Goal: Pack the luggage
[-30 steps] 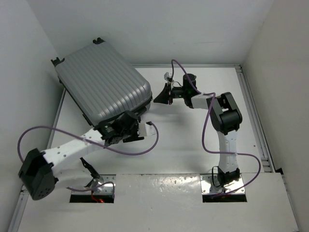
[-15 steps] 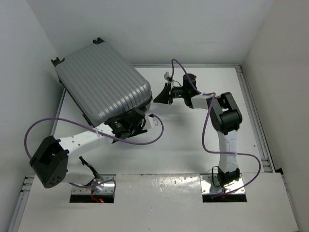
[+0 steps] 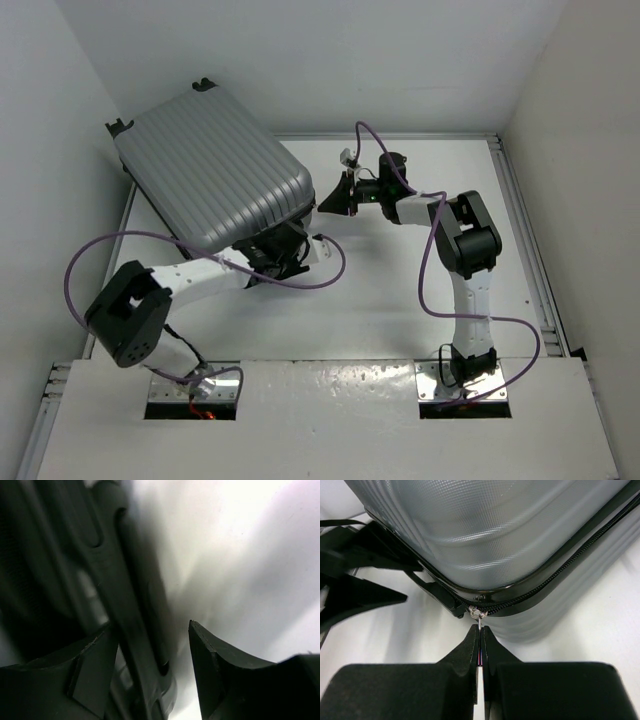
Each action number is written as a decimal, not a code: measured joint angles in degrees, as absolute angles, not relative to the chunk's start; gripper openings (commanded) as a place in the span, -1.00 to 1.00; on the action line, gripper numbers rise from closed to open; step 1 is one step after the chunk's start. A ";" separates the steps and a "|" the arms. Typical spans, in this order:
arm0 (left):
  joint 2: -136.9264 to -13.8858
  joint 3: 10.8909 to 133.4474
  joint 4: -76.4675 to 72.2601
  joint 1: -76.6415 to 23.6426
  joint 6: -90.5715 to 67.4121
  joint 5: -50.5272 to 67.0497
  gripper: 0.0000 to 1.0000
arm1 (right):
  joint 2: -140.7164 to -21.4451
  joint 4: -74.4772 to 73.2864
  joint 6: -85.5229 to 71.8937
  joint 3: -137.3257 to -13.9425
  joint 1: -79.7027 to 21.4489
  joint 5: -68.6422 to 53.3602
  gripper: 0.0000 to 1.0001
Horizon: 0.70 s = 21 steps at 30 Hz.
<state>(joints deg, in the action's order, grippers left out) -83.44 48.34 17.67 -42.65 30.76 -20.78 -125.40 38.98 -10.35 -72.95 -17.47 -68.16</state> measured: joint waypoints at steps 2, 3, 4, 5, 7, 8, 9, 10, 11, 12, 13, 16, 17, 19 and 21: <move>-85.80 48.64 17.19 -42.00 30.37 -20.34 0.23 | -125.40 39.00 -10.44 -72.95 -17.47 -68.18 -0.99; -86.54 49.01 17.08 -41.95 30.13 -20.32 0.20 | -125.40 39.00 -10.48 -72.97 -17.47 -68.16 -0.99; -86.85 49.32 16.99 -41.89 29.91 -20.29 0.10 | -125.40 39.00 -10.52 -72.97 -17.45 -68.12 -0.99; -87.00 49.52 16.86 -41.74 29.74 -20.34 0.01 | -125.40 39.16 -10.55 -72.97 -17.43 -68.10 -0.99; -87.39 49.89 16.21 -41.30 29.63 -20.45 -0.57 | -125.40 39.38 -10.59 -72.95 -17.41 -68.07 -0.99; -87.61 50.02 15.77 -40.99 29.39 -20.58 -0.73 | -125.40 39.40 -10.59 -72.97 -17.41 -68.10 -0.99; -87.72 50.15 15.20 -40.62 28.91 -20.78 -0.87 | -125.40 39.40 -10.59 -72.95 -17.41 -68.10 -0.99; -87.70 50.13 14.96 -40.21 28.29 -20.34 -1.00 | -125.40 39.44 -10.59 -72.97 -17.41 -68.03 -0.99; -87.66 50.06 14.79 -40.01 27.83 -19.77 -1.00 | -125.40 39.48 -10.57 -72.95 -17.37 -67.99 -0.99; -87.48 49.76 14.37 -39.90 27.73 -19.29 -1.00 | -125.40 39.46 -10.50 -72.95 -17.32 -67.96 -0.99; -86.91 49.06 13.67 -39.83 27.99 -18.79 -1.00 | -125.40 39.38 -10.37 -72.95 -17.26 -67.96 -0.99; -83.94 45.67 10.66 -39.46 30.20 -16.29 -1.00 | -125.40 38.33 -8.91 -72.97 -17.21 -68.16 -0.99; -82.15 43.97 9.82 -39.20 31.48 -15.03 -1.00 | -125.38 37.71 -8.23 -72.97 -17.21 -68.66 -0.99; -76.90 39.27 9.28 -38.81 35.03 -12.32 -1.00 | -125.19 36.05 -6.94 -72.95 -17.21 -70.17 -0.99; -71.72 35.51 9.89 -38.79 37.98 -10.48 -1.00 | -124.84 34.17 -5.80 -72.95 -17.21 -71.50 -0.99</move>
